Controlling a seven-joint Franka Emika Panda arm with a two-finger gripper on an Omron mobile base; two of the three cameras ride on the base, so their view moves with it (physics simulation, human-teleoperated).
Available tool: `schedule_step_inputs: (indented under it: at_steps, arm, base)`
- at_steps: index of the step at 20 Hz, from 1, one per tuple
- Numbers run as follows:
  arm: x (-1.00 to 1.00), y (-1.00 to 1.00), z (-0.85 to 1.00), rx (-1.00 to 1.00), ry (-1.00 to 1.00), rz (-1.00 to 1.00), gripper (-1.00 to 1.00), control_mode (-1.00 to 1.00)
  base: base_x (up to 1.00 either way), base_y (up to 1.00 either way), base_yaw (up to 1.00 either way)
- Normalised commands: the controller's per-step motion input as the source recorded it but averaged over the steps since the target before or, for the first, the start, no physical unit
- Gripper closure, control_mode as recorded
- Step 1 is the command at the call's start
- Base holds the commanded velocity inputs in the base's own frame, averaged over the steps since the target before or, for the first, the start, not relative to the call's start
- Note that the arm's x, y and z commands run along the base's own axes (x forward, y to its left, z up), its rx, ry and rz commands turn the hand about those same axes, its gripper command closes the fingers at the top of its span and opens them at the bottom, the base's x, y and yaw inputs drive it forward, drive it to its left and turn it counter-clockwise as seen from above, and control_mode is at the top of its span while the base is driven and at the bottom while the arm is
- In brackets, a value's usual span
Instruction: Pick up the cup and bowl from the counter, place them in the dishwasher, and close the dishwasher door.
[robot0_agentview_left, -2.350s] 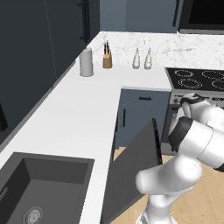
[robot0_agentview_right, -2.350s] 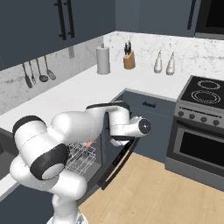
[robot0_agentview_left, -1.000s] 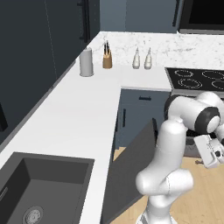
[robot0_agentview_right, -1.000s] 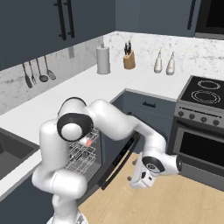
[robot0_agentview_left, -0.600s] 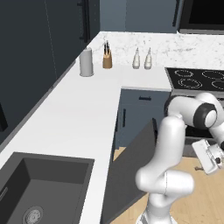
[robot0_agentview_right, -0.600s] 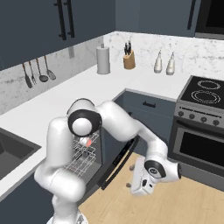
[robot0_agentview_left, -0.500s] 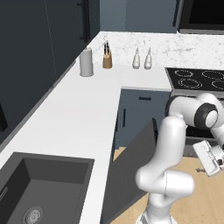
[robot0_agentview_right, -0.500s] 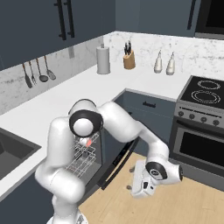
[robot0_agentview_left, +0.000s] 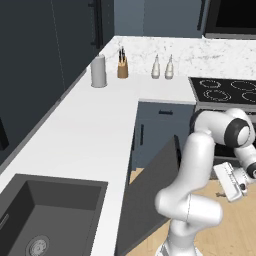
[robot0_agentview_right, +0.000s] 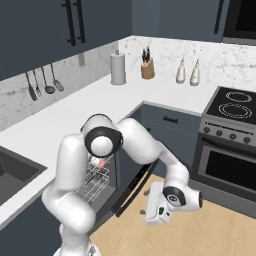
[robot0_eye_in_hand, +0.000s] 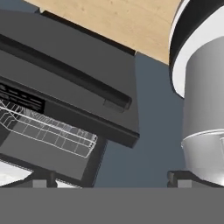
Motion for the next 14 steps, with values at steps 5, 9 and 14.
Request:
schedule_step_inputs:
  at_steps: [5, 9, 14]
  arm:
    - [0.29, 0.00, -0.02, 0.11, 0.05, -0.04, -1.00, -1.00]
    - [0.28, 0.00, -0.13, 0.19, 0.08, -0.02, -1.00, -1.00]
    - [0.34, 0.00, -0.26, 0.26, 0.18, -0.01, -1.00, -1.00]
  base:
    - [0.00, 0.00, 0.00]
    - [0.00, 0.00, 0.00]
    - [0.00, 0.00, 0.00]
